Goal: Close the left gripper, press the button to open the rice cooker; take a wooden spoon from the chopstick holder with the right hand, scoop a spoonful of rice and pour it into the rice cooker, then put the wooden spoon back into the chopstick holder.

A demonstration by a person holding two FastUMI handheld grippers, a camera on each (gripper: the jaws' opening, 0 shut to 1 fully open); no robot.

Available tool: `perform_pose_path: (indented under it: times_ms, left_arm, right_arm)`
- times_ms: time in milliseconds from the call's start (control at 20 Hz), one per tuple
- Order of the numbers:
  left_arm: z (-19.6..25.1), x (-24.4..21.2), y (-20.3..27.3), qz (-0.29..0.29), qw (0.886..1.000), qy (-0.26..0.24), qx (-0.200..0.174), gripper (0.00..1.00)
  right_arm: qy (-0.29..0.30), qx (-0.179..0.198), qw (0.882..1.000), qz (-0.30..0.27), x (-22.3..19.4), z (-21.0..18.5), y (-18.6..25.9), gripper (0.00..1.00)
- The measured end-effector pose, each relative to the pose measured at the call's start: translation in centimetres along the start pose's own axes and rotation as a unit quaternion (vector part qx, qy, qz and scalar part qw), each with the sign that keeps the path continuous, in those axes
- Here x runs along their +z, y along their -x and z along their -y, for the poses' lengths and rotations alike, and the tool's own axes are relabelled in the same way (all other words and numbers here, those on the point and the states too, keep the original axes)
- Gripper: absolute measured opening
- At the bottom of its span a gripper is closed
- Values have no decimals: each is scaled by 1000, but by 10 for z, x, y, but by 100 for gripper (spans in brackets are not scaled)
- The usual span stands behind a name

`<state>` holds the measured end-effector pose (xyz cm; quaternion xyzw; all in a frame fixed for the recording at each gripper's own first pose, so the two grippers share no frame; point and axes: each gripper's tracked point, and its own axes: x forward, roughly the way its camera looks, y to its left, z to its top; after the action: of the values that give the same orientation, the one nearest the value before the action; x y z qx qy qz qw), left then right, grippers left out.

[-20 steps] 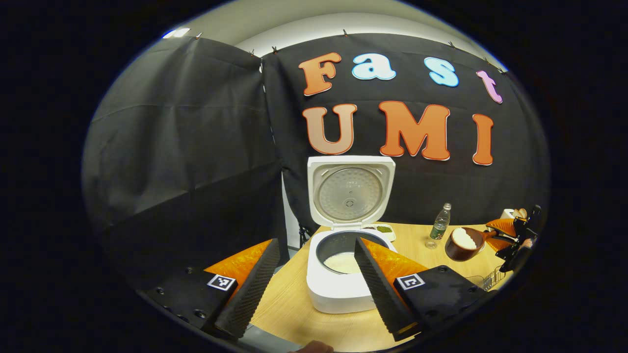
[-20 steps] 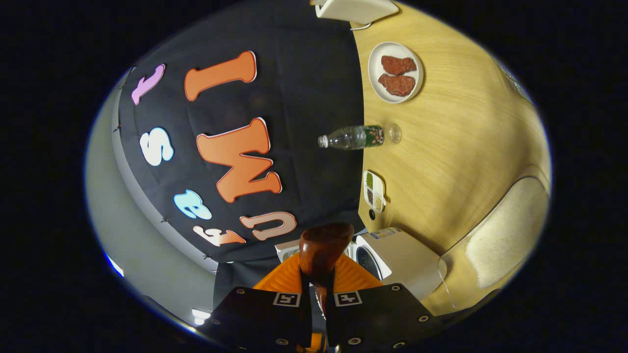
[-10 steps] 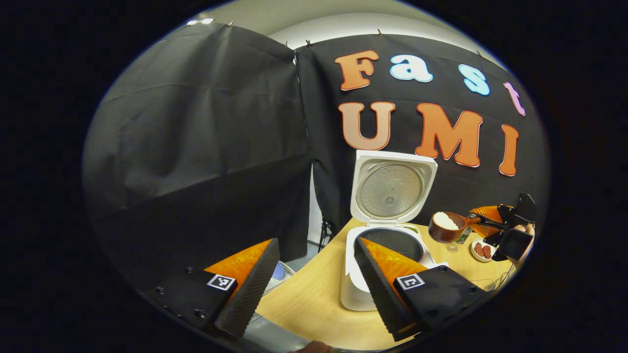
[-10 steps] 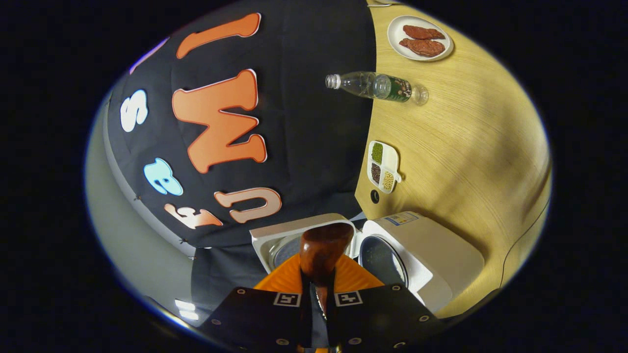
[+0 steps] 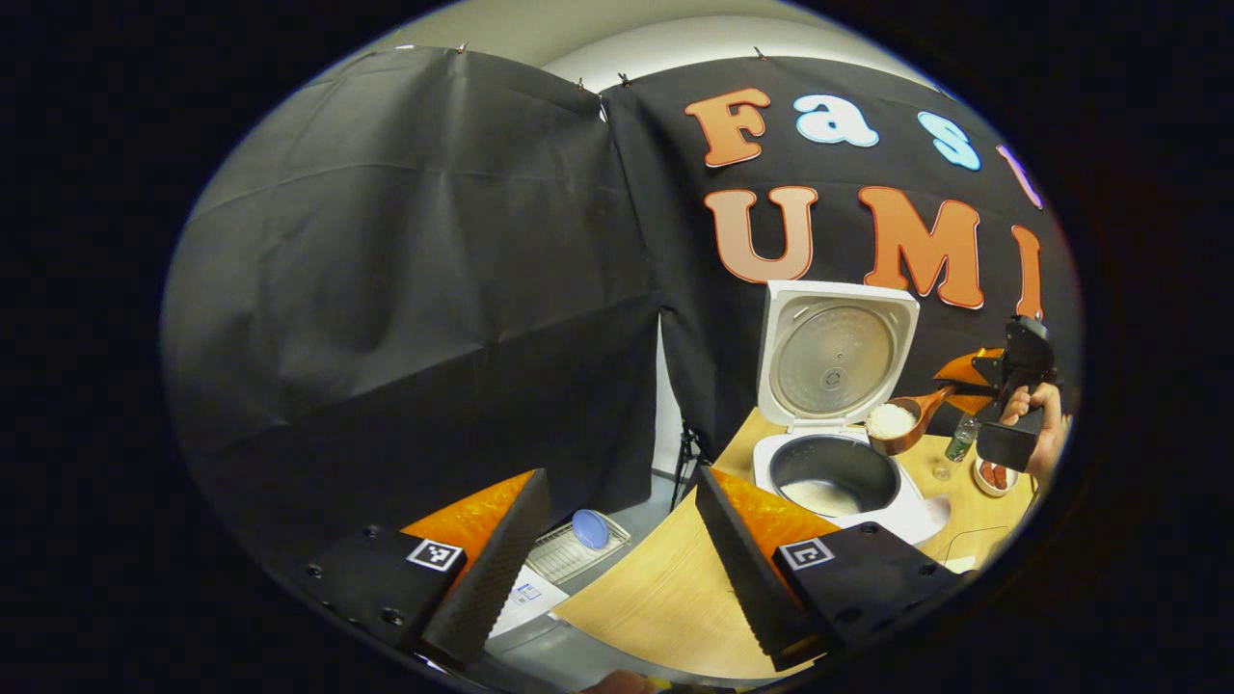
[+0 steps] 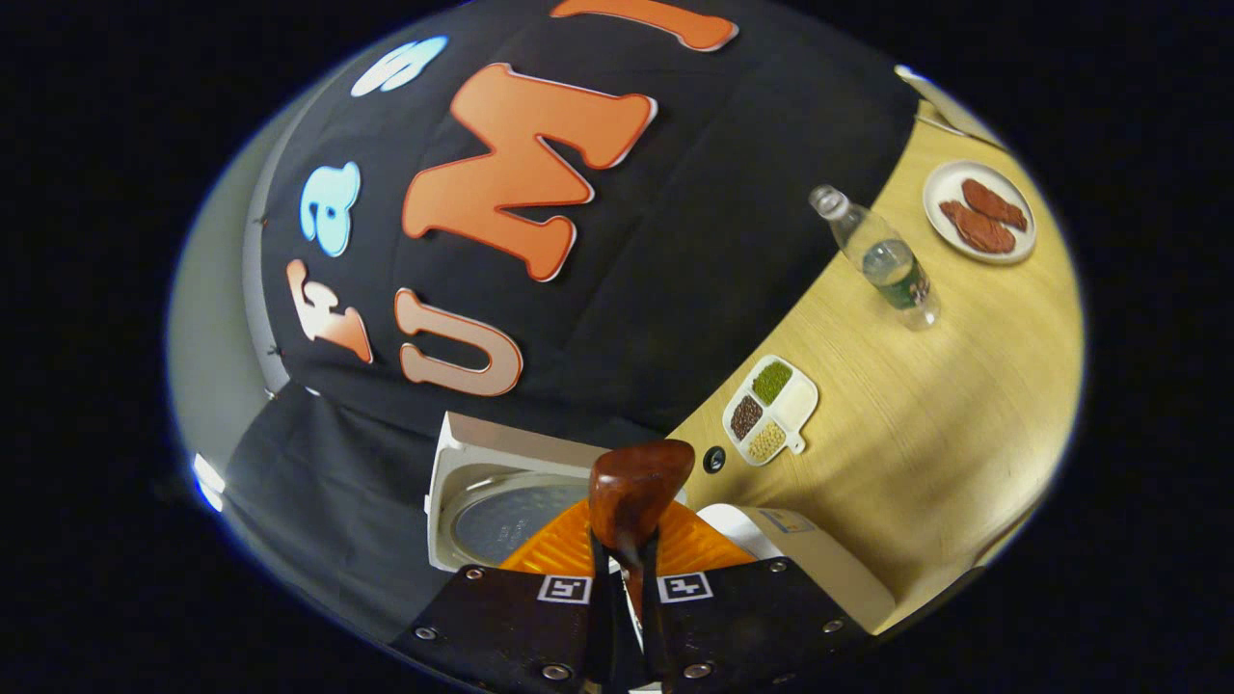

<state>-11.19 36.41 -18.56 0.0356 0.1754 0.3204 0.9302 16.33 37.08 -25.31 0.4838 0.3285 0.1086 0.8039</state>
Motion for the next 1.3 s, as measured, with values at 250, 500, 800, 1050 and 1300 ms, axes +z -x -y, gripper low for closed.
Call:
perform_pose_path:
  times_ms: [250, 500, 800, 1050, 1300]
  left_arm:
    - [-4, -6, -12, -7, 1000, 0, -3, 100]
    - [-2, -5, -16, -5, 1000, -3, -11, 100]
    - [-1, -7, -18, -6, 1000, -3, -15, 100]
    - [-2, -9, -19, -8, 1000, -2, -13, 100]
    - [-1, -6, -15, -5, 1000, -3, -14, 100]
  right_arm:
    - [109, 4, 994, 11, -4, -20, -5, 11]
    - [212, -7, 977, 36, -1, -30, -4, 11]
    - [302, 5, 952, 46, -1, -48, -1, 11]
    - [364, 20, 929, 66, -1, -67, 4, 11]
    - [423, 45, 902, 70, -11, -89, 9, 11]
